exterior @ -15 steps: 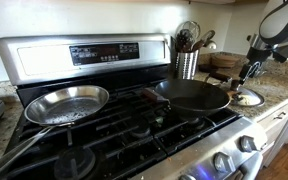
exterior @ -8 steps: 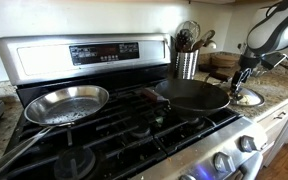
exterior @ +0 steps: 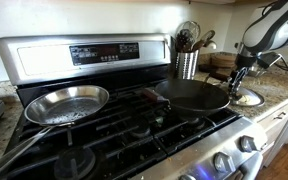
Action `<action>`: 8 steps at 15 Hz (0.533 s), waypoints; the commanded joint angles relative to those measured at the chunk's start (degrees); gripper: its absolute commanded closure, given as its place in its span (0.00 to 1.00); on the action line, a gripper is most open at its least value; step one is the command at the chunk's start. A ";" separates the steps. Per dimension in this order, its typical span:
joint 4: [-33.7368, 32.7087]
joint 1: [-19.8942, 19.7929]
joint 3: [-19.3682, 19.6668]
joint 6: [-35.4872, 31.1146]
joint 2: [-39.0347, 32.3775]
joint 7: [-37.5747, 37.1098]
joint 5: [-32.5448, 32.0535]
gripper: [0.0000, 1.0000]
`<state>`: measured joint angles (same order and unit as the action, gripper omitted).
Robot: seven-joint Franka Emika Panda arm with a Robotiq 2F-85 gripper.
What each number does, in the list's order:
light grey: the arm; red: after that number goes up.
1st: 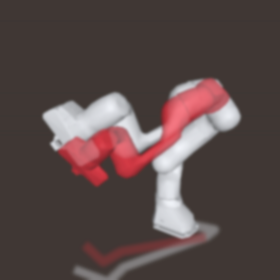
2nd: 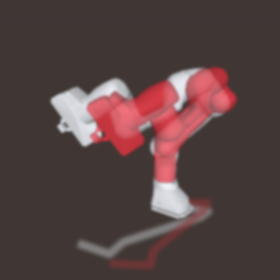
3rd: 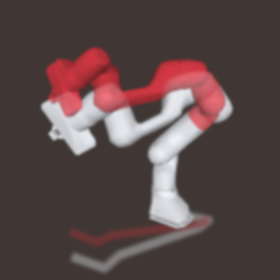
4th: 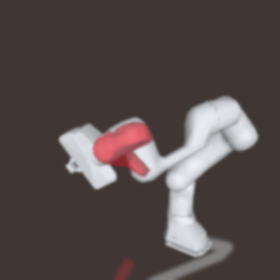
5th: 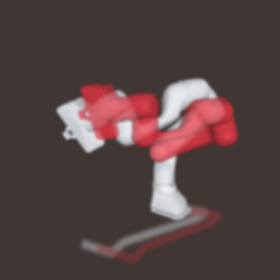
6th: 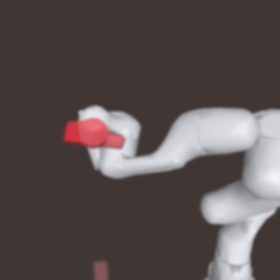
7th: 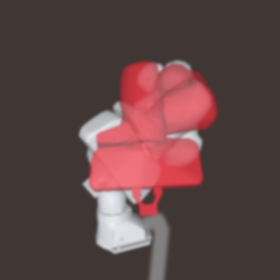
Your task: Cover the pan on the right with the silver lid
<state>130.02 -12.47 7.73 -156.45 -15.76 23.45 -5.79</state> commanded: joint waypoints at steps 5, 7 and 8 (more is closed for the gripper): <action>-1.28 -1.61 -0.71 1.89 0.06 0.92 1.36 0.69; -1.48 -1.49 -0.38 2.47 0.33 0.15 1.13 0.79; -1.58 -1.43 -0.26 2.89 0.42 -0.12 1.07 0.79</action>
<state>129.29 -12.97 7.71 -155.96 -15.75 23.44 -5.03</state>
